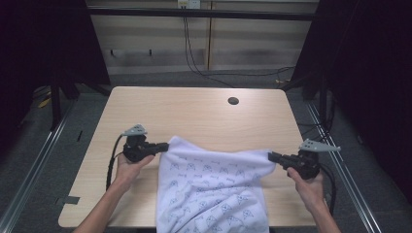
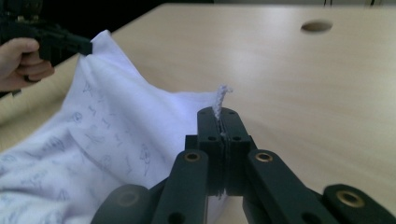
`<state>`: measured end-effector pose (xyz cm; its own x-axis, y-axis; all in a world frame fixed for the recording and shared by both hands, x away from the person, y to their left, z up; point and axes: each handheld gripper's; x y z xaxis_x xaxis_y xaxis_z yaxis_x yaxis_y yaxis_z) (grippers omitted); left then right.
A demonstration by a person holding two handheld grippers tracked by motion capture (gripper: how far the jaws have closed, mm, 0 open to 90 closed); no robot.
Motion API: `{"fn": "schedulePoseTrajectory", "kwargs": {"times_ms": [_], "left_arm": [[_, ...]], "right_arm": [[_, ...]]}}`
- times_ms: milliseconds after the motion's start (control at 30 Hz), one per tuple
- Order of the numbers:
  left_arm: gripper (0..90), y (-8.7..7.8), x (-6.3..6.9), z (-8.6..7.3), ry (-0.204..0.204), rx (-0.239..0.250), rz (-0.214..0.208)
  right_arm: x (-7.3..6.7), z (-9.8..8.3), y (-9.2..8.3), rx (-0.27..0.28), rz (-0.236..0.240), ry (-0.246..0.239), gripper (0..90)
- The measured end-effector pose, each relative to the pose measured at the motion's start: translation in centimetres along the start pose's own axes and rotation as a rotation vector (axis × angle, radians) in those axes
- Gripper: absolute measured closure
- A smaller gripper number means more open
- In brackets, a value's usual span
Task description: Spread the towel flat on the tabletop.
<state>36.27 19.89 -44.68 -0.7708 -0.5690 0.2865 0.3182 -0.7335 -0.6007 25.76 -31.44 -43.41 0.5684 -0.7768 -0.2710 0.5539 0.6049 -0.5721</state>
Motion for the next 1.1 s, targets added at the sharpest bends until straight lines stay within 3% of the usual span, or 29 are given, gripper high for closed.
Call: {"fn": "schedulePoseTrajectory", "kwargs": {"times_ms": [67, 100, 233, 267, 300, 333, 400, 467, 500, 533, 567, 633, 667, 700, 767, 800, 833, 867, 900, 967, 1033, 1067, 1100], "left_arm": [[88.1, -1.6, 0.4, 1.3, 0.026, 0.049, 0.016], [88.1, -3.1, 1.1, 2.7, 0.060, 0.094, 0.037], [88.0, -5.3, 1.8, 4.7, 0.083, 0.166, 0.043], [88.0, -6.5, 2.1, 5.9, 0.099, 0.201, 0.052], [88.0, -6.5, 2.1, 5.9, 0.099, 0.201, 0.052], [88.0, -7.3, 2.4, 7.0, 0.114, 0.227, 0.066], [88.0, -7.6, 2.4, 7.6, 0.117, 0.239, 0.077], [88.0, -7.9, 2.3, 9.0, 0.130, 0.256, 0.109], [88.0, -7.8, 1.8, 10.2, 0.124, 0.261, 0.137], [88.0, -7.8, 1.8, 10.2, 0.124, 0.261, 0.137], [88.0, -7.6, 0.9, 11.5, 0.122, 0.261, 0.163], [88.0, -7.4, 0.4, 12.0, 0.113, 0.264, 0.165], [88.0, -7.1, -0.2, 12.6, 0.105, 0.270, 0.177], [87.8, -6.3, -1.1, 13.5, 0.099, 0.256, 0.198], [87.5, -5.7, -1.7, 13.8, 0.088, 0.242, 0.203], [85.3, -4.9, -2.3, 13.8, 0.061, 0.229, 0.207], [72.5, -4.3, -2.9, 13.8, 0.033, 0.217, 0.219], [71.1, -3.8, -3.4, 13.4, -0.001, 0.216, 0.214], [72.0, -3.2, -4.1, 12.4, -0.024, 0.209, 0.190], [71.9, -2.7, -4.3, 11.5, -0.022, 0.183, 0.195], [70.2, -1.8, -4.5, 9.6, -0.011, 0.108, 0.196], [69.4, -1.8, -4.5, 9.6, -0.011, 0.108, 0.196], [68.5, -1.7, -4.7, 9.0, -0.017, 0.087, 0.188]], "right_arm": [[0.1, 1.4, -0.8, 0.054, 0.008, -0.004, 88.7], [-0.2, 3.0, -1.3, 0.089, -0.001, -0.033, 88.7], [-0.7, 5.7, -2.3, 0.136, -0.012, -0.069, 88.7], [-0.9, 7.3, -3.0, 0.165, -0.017, -0.085, 88.7], [-1.0, 8.5, -3.4, 0.184, -0.023, -0.094, 88.7], [-1.0, 9.4, -3.7, 0.195, -0.028, -0.107, 88.7], [-1.1, 10.3, -3.9, 0.206, -0.033, -0.111, 88.7], [-1.1, 12.2, -4.2, 0.223, -0.038, -0.125, 88.7], [-0.6, 14.0, -3.9, 0.245, -0.039, -0.124, 88.7], [-0.6, 14.0, -3.9, 0.245, -0.039, -0.124, 88.7], [0.3, 15.6, -3.1, 0.255, -0.049, -0.119, 88.6], [1.6, 17.1, -1.9, 0.254, -0.058, -0.093, 88.7], [1.6, 17.1, -1.9, 0.254, -0.058, -0.093, 88.7], [2.8, 18.2, -0.4, 0.230, -0.091, -0.076, 88.7], [3.3, 18.7, 0.3, 0.216, -0.108, -0.065, 88.6], [3.8, 19.0, 1.0, 0.203, -0.123, -0.057, 88.4], [4.9, 19.0, 2.6, 0.158, -0.191, -0.021, 76.3], [5.5, 18.8, 3.2, 0.129, -0.242, 0.010, 69.2], [6.1, 18.2, 3.7, 0.104, -0.264, 0.024, 65.5], [6.5, 17.7, 3.9, 0.094, -0.281, 0.036, 62.6], [7.4, 15.2, 4.3, 0.058, -0.283, 0.040, 62.0], [7.4, 15.2, 4.3, 0.058, -0.283, 0.040, 62.0], [7.3, 13.8, 4.5, 0.026, -0.259, 0.040, 61.5]]}}
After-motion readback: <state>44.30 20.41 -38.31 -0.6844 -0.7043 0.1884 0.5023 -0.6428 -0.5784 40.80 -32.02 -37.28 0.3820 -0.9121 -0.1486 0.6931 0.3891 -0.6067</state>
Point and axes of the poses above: each handheld gripper's, and its own axes: y roughly forward along the jaws, z roughly out of its top, x roughly to its right, and after that the axes turned 10 degrees about -x, right-handed
